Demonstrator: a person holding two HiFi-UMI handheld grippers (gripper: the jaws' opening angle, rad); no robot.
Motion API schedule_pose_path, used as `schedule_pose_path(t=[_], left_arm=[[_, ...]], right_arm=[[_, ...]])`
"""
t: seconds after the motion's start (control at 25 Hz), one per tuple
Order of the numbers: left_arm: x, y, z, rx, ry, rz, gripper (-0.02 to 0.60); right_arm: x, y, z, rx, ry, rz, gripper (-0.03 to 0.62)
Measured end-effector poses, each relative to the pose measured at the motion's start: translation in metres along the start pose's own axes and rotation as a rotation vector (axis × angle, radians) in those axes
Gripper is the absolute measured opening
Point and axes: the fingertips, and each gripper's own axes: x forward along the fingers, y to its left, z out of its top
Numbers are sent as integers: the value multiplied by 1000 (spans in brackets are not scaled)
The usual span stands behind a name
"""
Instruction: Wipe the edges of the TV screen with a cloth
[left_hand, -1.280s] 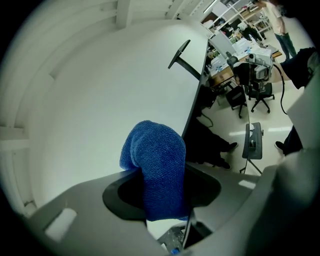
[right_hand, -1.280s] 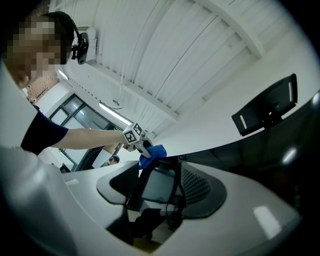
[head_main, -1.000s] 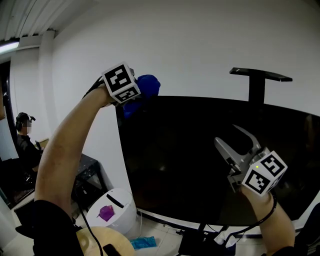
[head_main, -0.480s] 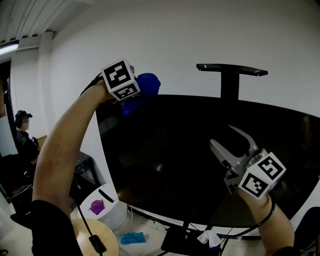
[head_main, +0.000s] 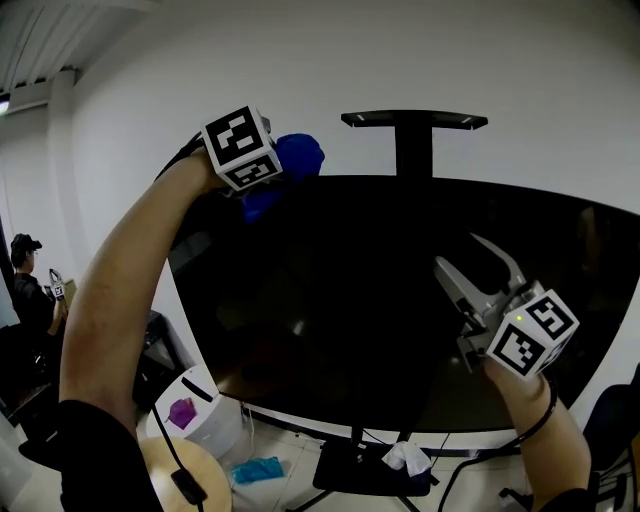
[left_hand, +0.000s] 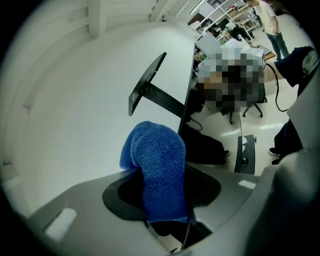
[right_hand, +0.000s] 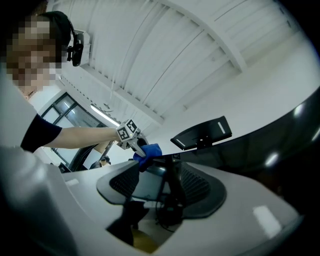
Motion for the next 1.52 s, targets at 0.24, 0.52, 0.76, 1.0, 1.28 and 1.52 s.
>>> schedule_pose_path(t=[0.24, 0.52, 0.76, 1.0, 1.28, 1.52], left_arm=[[5, -15, 45, 11, -47, -13, 175], [17, -42, 121, 33, -60, -35, 175], [29, -68, 200, 38, -55, -36, 175], [40, -97, 294, 61, -75, -66, 175], [55, -128, 391, 97, -81, -73, 175], [61, -147, 458, 104, -119, -81, 175]], right_arm=[[-44, -19, 12, -30, 7, -60, 270], [-97, -52, 37, -34, -6, -58, 268], [-164, -92, 56, -31, -21, -41, 268], [-229, -145, 67, -35, -12, -53, 267], [-296, -210, 81, -45, 9, -98, 267], [-343, -240, 97, -50, 8, -115, 265]])
